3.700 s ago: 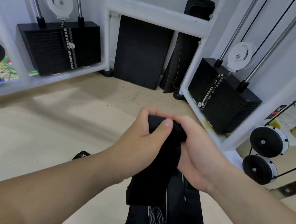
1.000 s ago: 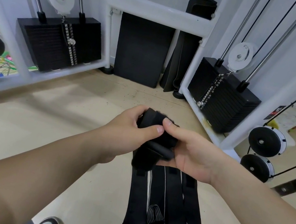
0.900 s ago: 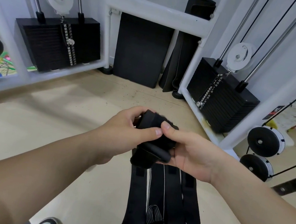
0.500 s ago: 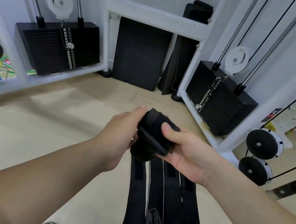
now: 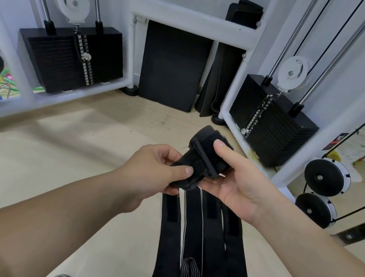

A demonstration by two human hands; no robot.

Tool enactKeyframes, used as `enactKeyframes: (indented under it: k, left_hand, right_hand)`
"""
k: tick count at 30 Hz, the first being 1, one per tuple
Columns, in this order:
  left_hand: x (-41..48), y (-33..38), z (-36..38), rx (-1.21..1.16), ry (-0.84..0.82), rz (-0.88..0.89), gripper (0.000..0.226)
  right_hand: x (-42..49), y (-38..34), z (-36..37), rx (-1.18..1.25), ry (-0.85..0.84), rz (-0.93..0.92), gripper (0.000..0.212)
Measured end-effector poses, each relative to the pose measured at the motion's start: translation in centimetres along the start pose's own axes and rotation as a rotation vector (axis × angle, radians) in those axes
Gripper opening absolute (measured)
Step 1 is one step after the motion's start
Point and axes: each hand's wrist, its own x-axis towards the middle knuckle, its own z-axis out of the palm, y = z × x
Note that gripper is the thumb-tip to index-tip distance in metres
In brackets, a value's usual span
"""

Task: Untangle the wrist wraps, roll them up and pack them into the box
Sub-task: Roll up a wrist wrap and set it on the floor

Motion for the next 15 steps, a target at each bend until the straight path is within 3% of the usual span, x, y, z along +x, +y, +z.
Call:
enactKeyframes:
  k: [7, 15]
  left_hand:
    - [-0.2, 0.3, -0.1, 0.05, 0.011, -0.044, 0.014]
    - [-0.8, 1.0, 0.9, -0.02, -0.08, 0.069, 0.017]
  right_hand:
    - [0.7, -0.3, -1.0, 0.084, 0.151, -0.032, 0.029]
    - [0.7, 0.2, -0.2, -0.023, 0.158, -0.093, 0.047]
